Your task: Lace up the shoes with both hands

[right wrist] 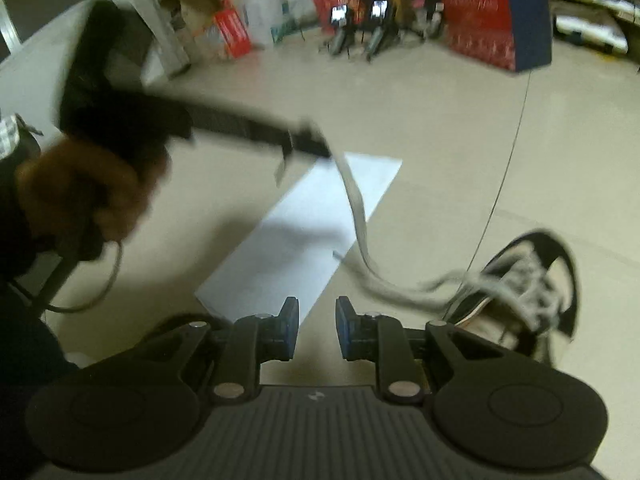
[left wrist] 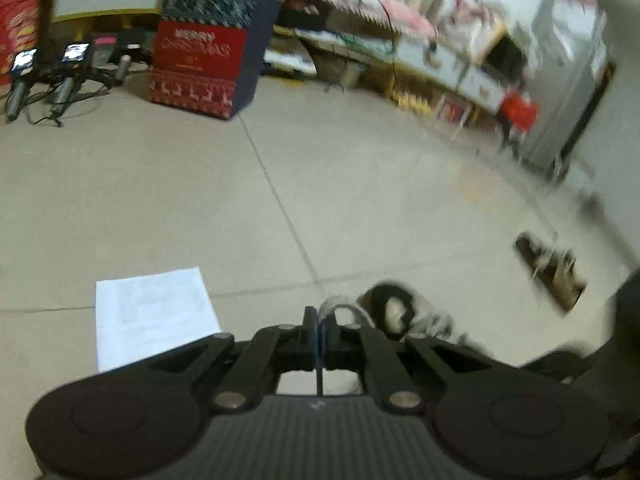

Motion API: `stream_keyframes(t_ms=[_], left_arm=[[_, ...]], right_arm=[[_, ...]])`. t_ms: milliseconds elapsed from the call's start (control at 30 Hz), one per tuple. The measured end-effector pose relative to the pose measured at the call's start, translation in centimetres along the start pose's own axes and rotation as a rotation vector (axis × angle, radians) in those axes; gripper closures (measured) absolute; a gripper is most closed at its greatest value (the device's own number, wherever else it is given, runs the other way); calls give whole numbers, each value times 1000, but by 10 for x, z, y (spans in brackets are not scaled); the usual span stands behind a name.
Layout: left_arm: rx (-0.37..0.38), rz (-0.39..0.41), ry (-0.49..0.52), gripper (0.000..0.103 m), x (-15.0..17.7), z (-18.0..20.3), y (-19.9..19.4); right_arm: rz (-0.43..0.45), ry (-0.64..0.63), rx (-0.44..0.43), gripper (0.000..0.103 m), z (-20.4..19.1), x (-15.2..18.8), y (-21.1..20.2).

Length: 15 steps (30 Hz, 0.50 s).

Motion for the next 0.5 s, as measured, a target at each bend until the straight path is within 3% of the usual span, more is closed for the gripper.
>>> stream_keyframes(t_ms=[200,333,433,500], left_arm=[[32,84,-156,101,-19,-11,-18],[87,129,-289,101,-28,-21,-23],[109,114,-352,101,-22,-23,-16],[117,81,-431,101,-9,-28,-5]], right_arm=[[38,88,59,83,12,-5,34],[113,33,143,83,7,-11,33],[183,-9,241,83,16,-21,29],[234,40,289,83,31,-30,17]])
Point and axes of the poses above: each gripper's, at about its wrist camera, not at the fingertips, and y roughly the way its jaws point, z to its right, x to its underside, the point moved 8 cm from there along y, roughly the way its jaws point, and after that the axes turned 6 degrees about x, right-handed, at the moved point
